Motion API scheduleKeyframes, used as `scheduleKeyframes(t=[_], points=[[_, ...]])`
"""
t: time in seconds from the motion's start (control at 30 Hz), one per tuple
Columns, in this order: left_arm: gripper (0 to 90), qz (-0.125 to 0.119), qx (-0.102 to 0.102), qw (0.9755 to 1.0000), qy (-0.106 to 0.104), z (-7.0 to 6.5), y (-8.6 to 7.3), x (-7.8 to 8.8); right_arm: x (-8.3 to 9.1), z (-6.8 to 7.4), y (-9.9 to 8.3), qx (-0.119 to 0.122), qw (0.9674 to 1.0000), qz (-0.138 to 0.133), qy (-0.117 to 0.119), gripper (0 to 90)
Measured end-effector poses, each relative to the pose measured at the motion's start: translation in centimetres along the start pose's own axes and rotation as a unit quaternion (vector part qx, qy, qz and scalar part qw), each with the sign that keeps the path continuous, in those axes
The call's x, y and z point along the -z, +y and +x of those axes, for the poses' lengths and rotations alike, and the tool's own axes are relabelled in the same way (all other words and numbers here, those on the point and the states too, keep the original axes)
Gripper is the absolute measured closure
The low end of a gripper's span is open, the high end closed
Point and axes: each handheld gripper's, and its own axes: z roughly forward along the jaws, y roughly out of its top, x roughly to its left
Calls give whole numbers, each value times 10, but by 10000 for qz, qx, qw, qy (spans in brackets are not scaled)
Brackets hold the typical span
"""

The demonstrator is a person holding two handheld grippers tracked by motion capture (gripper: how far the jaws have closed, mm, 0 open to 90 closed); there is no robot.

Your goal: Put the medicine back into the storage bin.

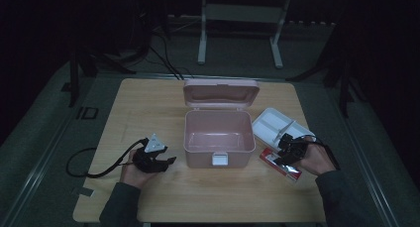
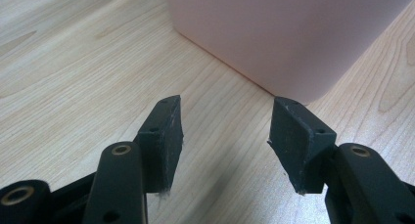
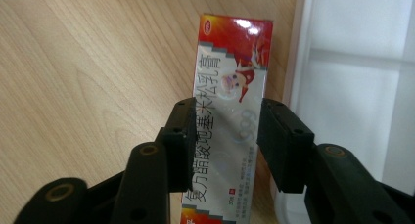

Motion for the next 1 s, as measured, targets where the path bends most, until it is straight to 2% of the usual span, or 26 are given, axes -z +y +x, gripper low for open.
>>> scheduleKeyframes(t=[0.07,0.17,0.23,0.47,0.7,0.8,1.0], points=[[455,-2,-1,10000,2,0,0,0,-1,0,-1,-37,10000,69,35,562],[455,-2,-4,10000,-5,0,0,0,-4,0,-1,-70,9995,320,49,539],[455,-2,-2,10000,3,0,0,1,-4,-1,-2,-118,9995,240,159,548],[455,0,-3,10000,-4,0,0,0,-5,-1,-1,-137,9992,296,208,497],[455,-2,-8,10000,-6,0,0,0,-6,-2,-1,-185,9990,368,156,481],[455,0,-7,10000,4,0,0,0,-9,-1,-1,-152,9984,534,132,474],[455,6,-9,10000,-4,0,0,-1,-14,0,-2,-149,9979,626,84,493]])
